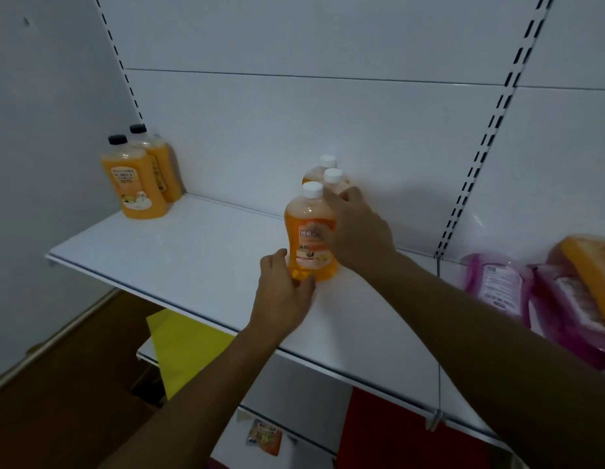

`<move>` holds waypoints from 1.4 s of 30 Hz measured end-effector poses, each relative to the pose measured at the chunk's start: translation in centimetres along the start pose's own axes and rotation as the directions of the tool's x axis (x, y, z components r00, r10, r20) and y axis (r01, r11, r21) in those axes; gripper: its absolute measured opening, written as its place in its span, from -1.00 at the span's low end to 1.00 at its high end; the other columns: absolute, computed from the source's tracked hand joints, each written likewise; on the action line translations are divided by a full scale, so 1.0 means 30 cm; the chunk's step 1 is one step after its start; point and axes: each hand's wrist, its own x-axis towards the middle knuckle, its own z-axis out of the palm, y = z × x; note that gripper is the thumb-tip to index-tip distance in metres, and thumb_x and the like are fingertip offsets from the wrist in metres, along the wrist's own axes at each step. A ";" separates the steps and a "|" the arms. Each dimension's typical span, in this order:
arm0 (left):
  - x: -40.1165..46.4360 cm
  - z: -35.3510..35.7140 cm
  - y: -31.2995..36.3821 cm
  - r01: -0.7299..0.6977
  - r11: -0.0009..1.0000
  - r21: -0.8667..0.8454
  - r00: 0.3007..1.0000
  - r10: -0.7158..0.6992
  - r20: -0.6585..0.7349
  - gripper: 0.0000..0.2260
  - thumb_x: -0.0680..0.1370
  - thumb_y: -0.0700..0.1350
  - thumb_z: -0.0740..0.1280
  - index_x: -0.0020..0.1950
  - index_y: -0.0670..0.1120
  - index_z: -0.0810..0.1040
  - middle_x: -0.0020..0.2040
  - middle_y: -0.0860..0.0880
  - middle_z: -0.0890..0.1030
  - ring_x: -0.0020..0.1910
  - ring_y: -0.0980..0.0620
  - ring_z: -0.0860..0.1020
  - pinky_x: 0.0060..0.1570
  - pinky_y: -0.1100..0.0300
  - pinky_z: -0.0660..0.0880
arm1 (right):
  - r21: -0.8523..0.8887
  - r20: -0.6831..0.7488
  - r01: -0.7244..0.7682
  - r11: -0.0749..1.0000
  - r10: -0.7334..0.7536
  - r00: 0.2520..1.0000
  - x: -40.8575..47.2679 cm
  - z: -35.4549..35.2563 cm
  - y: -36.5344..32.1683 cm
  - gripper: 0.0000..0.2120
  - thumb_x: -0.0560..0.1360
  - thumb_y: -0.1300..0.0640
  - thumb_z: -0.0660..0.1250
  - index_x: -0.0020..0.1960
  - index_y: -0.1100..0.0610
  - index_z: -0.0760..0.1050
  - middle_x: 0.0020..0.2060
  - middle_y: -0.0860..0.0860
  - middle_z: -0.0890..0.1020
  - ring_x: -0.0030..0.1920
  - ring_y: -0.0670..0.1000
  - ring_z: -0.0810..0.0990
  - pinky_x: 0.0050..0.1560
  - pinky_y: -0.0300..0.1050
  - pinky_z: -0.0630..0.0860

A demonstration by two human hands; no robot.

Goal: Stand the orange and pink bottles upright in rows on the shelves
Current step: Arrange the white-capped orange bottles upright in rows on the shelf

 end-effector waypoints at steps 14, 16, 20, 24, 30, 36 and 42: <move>-0.110 0.208 0.307 -0.434 0.882 0.183 0.864 0.350 0.361 -0.43 0.56 0.18 0.25 0.52 0.03 0.24 0.53 0.02 0.27 0.51 0.03 0.21 0.44 0.11 0.16 | -0.197 0.001 -0.136 0.971 0.139 0.990 -0.280 -0.295 0.383 -0.26 0.51 -0.34 0.14 0.54 0.02 0.06 0.49 0.07 0.24 0.45 0.15 0.26 0.37 0.15 0.30; -0.109 0.272 0.380 -0.478 0.870 0.119 0.828 0.401 0.391 -0.42 0.56 0.18 0.25 0.52 0.02 0.24 0.52 0.00 0.29 0.50 0.02 0.22 0.43 0.10 0.17 | -0.241 -0.007 -0.199 0.950 0.204 0.979 -0.349 -0.366 0.473 -0.26 0.51 -0.34 0.15 0.54 0.02 0.08 0.50 0.08 0.23 0.46 0.15 0.23 0.39 0.15 0.27; -0.114 0.377 0.518 -0.566 0.824 -0.002 0.737 0.507 0.448 -0.44 0.56 0.13 0.29 0.50 -0.05 0.28 0.46 -0.04 0.38 0.42 -0.03 0.33 0.35 0.15 0.22 | -0.313 -0.038 -0.310 0.898 0.315 0.948 -0.479 -0.509 0.600 -0.27 0.51 -0.33 0.16 0.53 0.03 0.10 0.50 0.08 0.24 0.46 0.16 0.24 0.40 0.16 0.28; -0.138 0.464 0.635 -0.633 0.768 -0.102 0.652 0.599 0.465 -0.49 0.56 0.01 0.33 0.47 -0.09 0.32 0.41 -0.06 0.42 0.38 -0.04 0.36 0.36 0.15 0.25 | -0.343 -0.088 -0.380 0.859 0.373 0.924 -0.594 -0.619 0.665 -0.35 0.50 -0.28 0.20 0.48 0.00 0.20 0.43 0.02 0.35 0.39 0.12 0.33 0.29 0.10 0.34; -0.192 0.563 0.738 -0.642 0.746 -0.177 0.607 0.636 0.476 -0.47 0.56 0.02 0.35 0.49 -0.04 0.29 0.46 -0.04 0.37 0.42 0.00 0.33 0.29 0.24 0.18 | -0.371 -0.125 -0.419 0.829 0.402 0.907 -0.702 -0.689 0.698 -0.44 0.51 -0.17 0.28 0.43 0.03 0.29 0.38 0.02 0.41 0.35 0.09 0.37 0.26 0.05 0.42; -0.192 0.605 0.811 -0.639 0.739 -0.216 0.582 0.647 0.492 -0.44 0.54 -0.04 0.37 0.50 -0.02 0.27 0.47 -0.06 0.35 0.44 -0.05 0.30 0.38 0.03 0.28 | -0.399 -0.214 -0.453 0.797 0.400 0.891 -0.752 -0.738 0.728 -0.47 0.54 -0.05 0.30 0.45 0.06 0.29 0.43 0.03 0.36 0.41 0.08 0.33 0.31 -0.01 0.37; -0.198 0.640 0.891 -0.680 0.696 -0.229 0.537 0.686 0.490 -0.45 0.54 -0.08 0.35 0.50 -0.05 0.27 0.46 -0.09 0.36 0.43 -0.10 0.31 0.37 -0.02 0.28 | -0.374 -0.313 -0.527 0.763 0.431 0.846 -0.810 -0.804 0.788 -0.51 0.50 0.12 0.37 0.41 0.07 0.38 0.40 0.04 0.42 0.39 0.09 0.35 0.30 0.02 0.38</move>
